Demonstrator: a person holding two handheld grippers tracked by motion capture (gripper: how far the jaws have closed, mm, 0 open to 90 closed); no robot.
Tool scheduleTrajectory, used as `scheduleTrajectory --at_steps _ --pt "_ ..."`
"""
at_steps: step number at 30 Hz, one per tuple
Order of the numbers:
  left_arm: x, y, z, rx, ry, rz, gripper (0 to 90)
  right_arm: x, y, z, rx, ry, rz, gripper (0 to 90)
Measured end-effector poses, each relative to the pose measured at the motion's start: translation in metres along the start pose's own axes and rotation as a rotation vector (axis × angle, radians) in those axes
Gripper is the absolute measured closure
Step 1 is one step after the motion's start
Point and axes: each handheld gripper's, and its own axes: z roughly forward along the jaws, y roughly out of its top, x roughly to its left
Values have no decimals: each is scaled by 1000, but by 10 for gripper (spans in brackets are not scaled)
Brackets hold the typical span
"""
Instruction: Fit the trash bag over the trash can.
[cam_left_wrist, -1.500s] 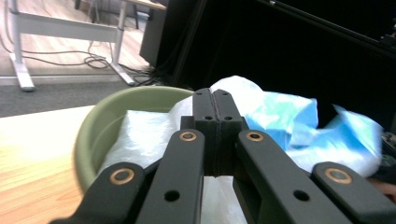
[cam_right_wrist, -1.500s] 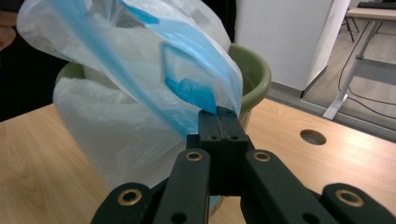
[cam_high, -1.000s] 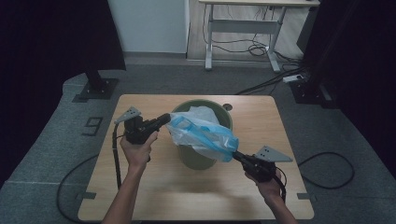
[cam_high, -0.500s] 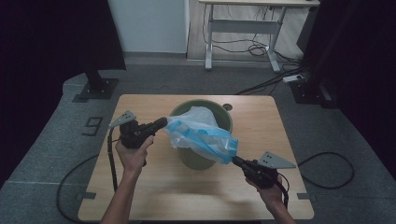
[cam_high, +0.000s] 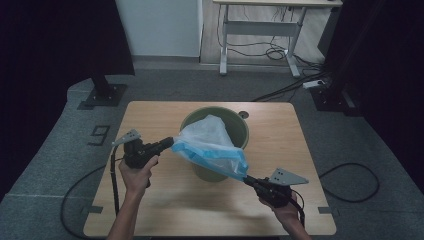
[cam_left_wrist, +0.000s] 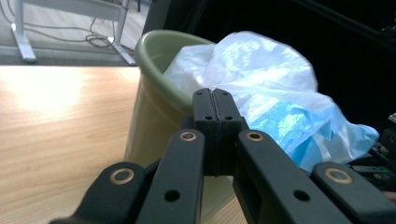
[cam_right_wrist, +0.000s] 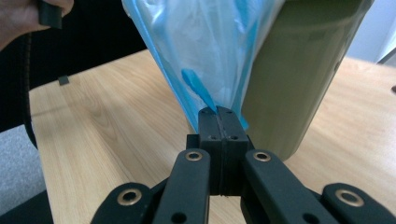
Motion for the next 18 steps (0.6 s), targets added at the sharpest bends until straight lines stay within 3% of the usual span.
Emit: scheduleTrajectory --at_steps 8,10,13,18 --pt "7 -5 7 27 20 -12 899 -5 -10 12 36 5 21 886" --pt "7 -5 8 27 26 -9 899 -5 -11 11 32 8 16 839" --pt "8 -4 7 24 30 -13 899 -8 -12 3 31 -22 -3 758" --pt "9 -3 5 23 31 -15 899 -26 -5 -19 -14 -98 21 690"
